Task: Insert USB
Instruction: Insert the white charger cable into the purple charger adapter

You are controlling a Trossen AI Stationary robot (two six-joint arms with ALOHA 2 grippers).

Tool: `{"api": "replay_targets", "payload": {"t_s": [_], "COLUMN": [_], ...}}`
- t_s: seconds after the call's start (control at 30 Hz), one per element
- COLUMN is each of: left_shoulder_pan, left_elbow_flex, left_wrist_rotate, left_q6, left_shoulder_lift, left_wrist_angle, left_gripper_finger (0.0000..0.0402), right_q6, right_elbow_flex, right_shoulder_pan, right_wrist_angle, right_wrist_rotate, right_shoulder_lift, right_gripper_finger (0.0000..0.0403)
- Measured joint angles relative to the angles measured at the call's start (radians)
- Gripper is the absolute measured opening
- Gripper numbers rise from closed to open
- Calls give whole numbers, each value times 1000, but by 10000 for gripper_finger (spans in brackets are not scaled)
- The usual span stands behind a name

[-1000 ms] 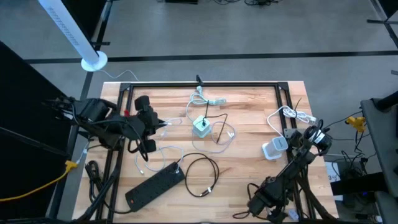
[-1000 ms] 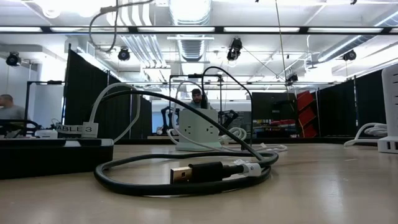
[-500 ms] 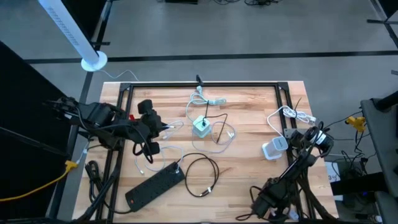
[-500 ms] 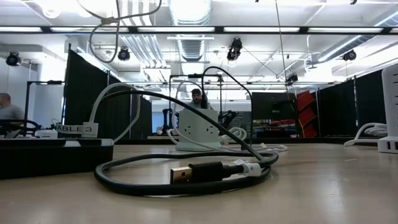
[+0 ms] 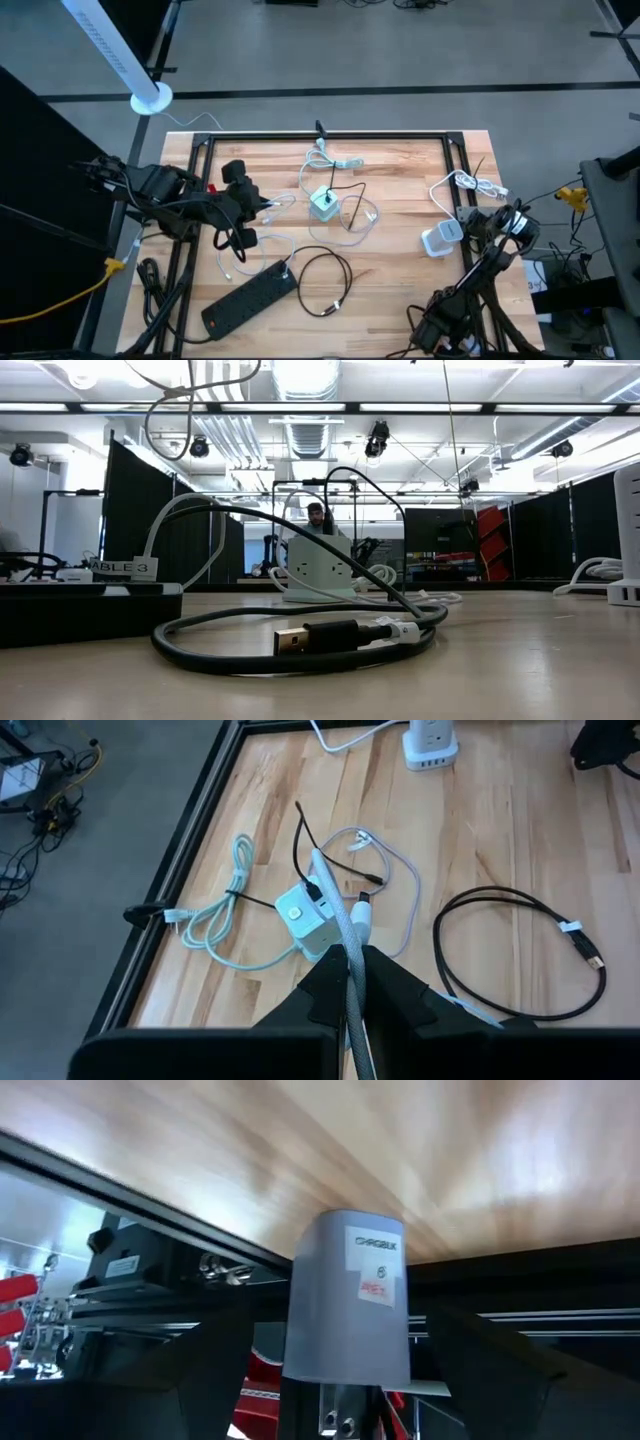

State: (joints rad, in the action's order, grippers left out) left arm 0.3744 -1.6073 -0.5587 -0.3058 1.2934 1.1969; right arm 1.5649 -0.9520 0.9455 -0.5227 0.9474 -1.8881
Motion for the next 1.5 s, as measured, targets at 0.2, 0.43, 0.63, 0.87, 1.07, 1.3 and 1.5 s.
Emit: {"api": "replay_targets", "payload": {"t_s": [0.2,0.43,0.63,0.87,1.07,1.3,1.5], "left_shoulder_pan": [0,0,0,2,2,2,2], "left_elbow_flex": [0,0,0,0,0,0,43], "left_wrist_rotate": [0,0,1,2,2,21,21], "left_q6": [0,0,8,38,36,38,55], "left_shoulder_lift": [0,0,-4,-38,-79,-71,-43], "left_wrist_angle": [0,-1,-38,-89,-124,-144,-203], "left_gripper_finger": [12,12,12,12,12,12,12], "right_q6": [16,-3,-70,-47,-23,-305,-879], "right_elbow_flex": [10,11,9,9,-5,-42,-140], "right_shoulder_pan": [-1,-1,-10,-55,-121,-204,-276], "right_wrist_angle": [34,35,29,19,-165,-198,-205], "right_wrist_rotate": [-2,-1,-65,-283,-706,-1234,-1485], "right_shoulder_lift": [0,0,19,122,380,667,771], "right_gripper_finger": [220,119,116,116,116,116,116]}}
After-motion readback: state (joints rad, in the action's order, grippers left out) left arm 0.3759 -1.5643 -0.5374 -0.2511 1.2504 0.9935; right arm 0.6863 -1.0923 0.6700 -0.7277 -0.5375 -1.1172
